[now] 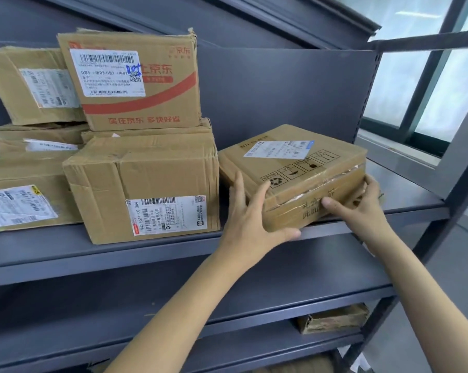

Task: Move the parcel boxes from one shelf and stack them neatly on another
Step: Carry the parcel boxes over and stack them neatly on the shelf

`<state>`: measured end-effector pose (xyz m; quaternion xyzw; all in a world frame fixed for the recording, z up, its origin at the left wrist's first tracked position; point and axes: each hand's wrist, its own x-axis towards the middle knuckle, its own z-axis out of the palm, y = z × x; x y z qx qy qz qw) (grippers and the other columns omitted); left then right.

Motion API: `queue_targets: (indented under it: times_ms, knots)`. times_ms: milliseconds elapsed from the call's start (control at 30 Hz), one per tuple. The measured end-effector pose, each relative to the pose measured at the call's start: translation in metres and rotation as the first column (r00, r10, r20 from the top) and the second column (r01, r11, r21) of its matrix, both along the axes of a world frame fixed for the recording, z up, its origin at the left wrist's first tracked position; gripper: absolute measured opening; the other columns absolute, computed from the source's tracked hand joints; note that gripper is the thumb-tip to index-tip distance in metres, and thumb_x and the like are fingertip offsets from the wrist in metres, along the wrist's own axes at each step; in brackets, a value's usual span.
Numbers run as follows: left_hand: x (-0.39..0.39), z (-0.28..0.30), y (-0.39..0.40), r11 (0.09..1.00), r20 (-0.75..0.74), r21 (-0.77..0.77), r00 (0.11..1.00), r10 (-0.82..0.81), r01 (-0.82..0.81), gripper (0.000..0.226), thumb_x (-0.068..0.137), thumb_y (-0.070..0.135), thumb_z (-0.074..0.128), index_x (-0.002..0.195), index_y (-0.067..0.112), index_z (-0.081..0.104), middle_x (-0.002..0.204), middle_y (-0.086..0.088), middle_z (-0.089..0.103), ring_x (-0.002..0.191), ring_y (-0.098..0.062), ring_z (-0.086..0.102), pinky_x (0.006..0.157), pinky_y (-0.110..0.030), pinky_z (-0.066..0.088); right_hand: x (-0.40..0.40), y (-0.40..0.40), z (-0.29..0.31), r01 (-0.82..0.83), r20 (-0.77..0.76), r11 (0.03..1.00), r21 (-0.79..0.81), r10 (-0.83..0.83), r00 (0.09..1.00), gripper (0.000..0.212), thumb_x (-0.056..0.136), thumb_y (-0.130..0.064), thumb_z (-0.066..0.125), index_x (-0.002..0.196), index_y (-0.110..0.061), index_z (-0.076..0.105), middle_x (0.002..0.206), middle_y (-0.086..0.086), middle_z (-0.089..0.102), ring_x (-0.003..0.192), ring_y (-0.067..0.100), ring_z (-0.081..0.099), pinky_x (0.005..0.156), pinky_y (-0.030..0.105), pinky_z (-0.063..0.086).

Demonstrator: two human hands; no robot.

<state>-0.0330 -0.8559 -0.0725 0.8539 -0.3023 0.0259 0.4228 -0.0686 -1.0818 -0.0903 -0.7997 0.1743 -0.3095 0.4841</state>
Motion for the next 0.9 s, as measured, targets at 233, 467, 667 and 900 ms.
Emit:
queue_targets:
  times_ms: [233,467,667,900]
  knots:
    - [0.012,-0.002,-0.022,0.968,0.113,-0.207,0.980,0.164,-0.138,0.058,0.087,0.010,0.064,0.140,0.019,0.042,0.155,-0.001,0.019,0.141,-0.013,0.018,0.097,-0.001,0.002,0.015,-0.045,-0.030,-0.064,-0.219,0.929,-0.364,-0.019,0.975,0.133,0.059,-0.054,0.081,0.149,-0.029,-0.013,0.155,0.002,0.026,0.141,0.024,0.027,0.115,0.050,0.020]
    - [0.017,-0.007,-0.033,0.970,0.181,-0.176,0.963,0.202,-0.171,0.050,0.090,0.002,0.056,0.137,0.016,0.045,0.153,-0.001,0.024,0.140,-0.016,0.022,0.103,-0.007,0.008,0.031,-0.095,-0.019,0.001,-0.474,0.749,-0.663,-0.421,0.773,0.086,0.090,-0.058,0.043,0.152,-0.016,0.001,0.160,-0.001,0.005,0.147,0.020,0.001,0.113,0.061,0.007]
    - [0.030,-0.015,-0.037,0.957,0.449,0.054,0.863,0.231,-0.285,0.066,0.067,-0.018,0.066,0.128,0.003,0.054,0.138,-0.018,0.048,0.138,-0.038,0.031,0.105,-0.049,0.039,0.022,-0.073,0.002,-0.150,-0.128,0.780,-0.607,0.090,0.988,0.082,0.080,-0.038,0.063,0.148,-0.026,0.018,0.156,-0.002,0.008,0.146,0.022,0.002,0.117,0.049,0.004]
    - [0.046,-0.036,-0.040,0.899,0.700,0.258,0.710,0.080,-0.355,0.057,0.066,-0.001,0.055,0.122,-0.002,0.058,0.132,-0.029,0.050,0.128,-0.044,0.043,0.104,-0.056,0.029,0.068,-0.024,-0.002,-0.208,-0.199,0.715,-0.668,0.099,0.975,0.076,0.075,-0.054,0.065,0.141,-0.025,0.041,0.148,0.008,0.029,0.134,0.035,0.029,0.109,0.047,0.025]
